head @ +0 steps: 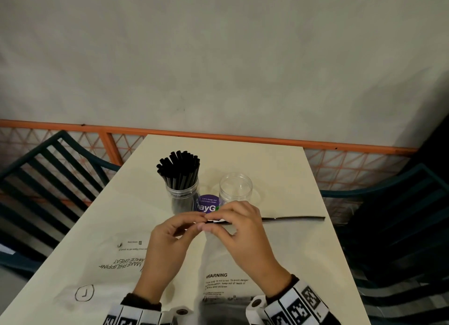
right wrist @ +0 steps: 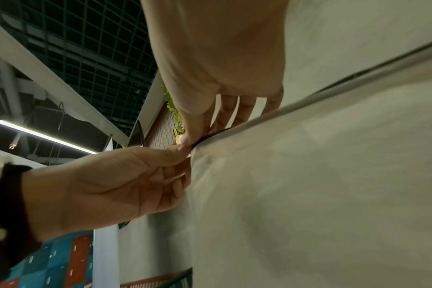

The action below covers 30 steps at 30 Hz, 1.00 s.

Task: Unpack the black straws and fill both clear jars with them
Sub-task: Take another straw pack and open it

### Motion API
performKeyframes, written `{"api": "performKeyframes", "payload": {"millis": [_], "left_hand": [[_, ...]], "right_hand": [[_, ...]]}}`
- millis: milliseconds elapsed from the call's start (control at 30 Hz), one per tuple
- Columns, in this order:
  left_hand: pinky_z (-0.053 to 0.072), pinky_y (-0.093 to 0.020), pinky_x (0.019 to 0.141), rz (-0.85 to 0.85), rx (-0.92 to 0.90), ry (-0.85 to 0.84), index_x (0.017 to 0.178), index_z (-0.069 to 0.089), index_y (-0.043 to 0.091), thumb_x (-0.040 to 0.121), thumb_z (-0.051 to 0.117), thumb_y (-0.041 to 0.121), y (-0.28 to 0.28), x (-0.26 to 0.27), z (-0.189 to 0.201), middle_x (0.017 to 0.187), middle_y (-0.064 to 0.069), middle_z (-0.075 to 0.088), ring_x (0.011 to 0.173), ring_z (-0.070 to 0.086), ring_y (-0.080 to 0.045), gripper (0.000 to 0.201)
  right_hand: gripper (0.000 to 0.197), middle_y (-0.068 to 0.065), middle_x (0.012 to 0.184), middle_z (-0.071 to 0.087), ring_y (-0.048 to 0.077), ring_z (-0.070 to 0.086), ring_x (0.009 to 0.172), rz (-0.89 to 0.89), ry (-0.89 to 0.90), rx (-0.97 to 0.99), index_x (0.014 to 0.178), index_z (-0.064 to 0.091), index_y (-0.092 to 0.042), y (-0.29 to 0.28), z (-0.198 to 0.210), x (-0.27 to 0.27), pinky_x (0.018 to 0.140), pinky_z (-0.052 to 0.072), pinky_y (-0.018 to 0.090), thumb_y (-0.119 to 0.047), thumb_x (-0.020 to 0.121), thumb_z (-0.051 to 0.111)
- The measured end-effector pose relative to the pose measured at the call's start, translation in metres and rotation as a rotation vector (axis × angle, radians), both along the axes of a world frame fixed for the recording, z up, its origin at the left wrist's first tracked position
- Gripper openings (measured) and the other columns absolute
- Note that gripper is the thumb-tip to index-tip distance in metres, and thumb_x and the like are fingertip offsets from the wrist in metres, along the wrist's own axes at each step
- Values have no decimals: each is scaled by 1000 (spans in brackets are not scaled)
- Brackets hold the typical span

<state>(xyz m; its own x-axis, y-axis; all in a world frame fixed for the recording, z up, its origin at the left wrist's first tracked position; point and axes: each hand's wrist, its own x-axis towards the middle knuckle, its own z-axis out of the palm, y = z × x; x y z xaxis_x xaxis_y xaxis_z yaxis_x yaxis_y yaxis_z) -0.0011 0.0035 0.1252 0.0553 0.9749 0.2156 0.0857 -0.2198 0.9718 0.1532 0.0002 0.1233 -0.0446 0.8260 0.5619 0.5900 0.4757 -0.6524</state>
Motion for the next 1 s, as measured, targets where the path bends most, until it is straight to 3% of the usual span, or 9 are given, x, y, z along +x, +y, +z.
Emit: {"api": "performKeyframes", "payload": {"millis": [167,267,433,533,600,733,800,867,1000], "left_hand": [[45,-10,66,45,84,147,73,71,26,73,71,6,0,1,-4,87,11,69,78,63,-7,20],[43,-7,64,96,92,147,72,70,24,73,71,4,4,-4,-4,86,12,69,76,61,-3,20],[47,-8,62,174,55,78,73,68,26,78,66,5,13,-26,-3,83,14,70,71,60,-1,21],[42,-6,51,225,60,94,75,66,27,80,65,6,16,-33,-6,83,14,69,63,57,0,22],[44,-6,56,286,71,104,73,65,31,81,64,6,17,-35,-10,88,11,67,69,58,-2,26],[46,-8,69,323,107,229,74,62,35,82,63,7,17,-28,-7,89,10,64,78,58,-3,29],[50,-28,84,357,192,420,86,61,32,83,62,10,15,-21,-1,92,9,61,88,55,-9,22],[41,-40,90,380,303,614,102,59,24,82,60,21,10,-9,6,106,3,56,102,49,-17,21],[16,-24,85,118,458,729,91,61,38,80,49,37,-5,40,16,103,15,56,103,43,-3,16]], "right_hand": [[36,-11,79,64,0,49,85,17,-36,-51,81,69,-30,2,-3,7,86,30,19,-62,73,54],[25,-12,81,63,1,47,85,-48,-158,-38,80,67,-28,1,-6,22,83,29,20,-49,80,53],[33,-14,88,58,5,46,89,-252,-239,-89,85,67,-26,-5,-19,80,82,32,29,-49,82,43],[21,-10,89,60,12,52,87,-356,-262,-114,84,66,-25,-13,-24,115,79,38,32,-42,83,54],[3,-9,87,60,15,54,84,-421,-265,-122,83,65,-23,-19,-24,132,76,40,32,-27,83,66],[22,-12,84,60,10,59,74,-409,-101,-233,78,56,-34,-28,-24,145,63,42,11,-14,83,65],[29,-13,84,63,11,63,75,-365,14,-264,77,54,-39,-31,-23,141,61,50,15,-13,85,63],[30,-13,84,65,7,62,82,-331,60,-259,78,55,-42,-34,-20,133,68,52,17,-14,83,65],[31,-9,83,65,8,62,82,-266,98,-211,77,59,-41,-37,-9,115,69,51,13,-12,79,69]]}}
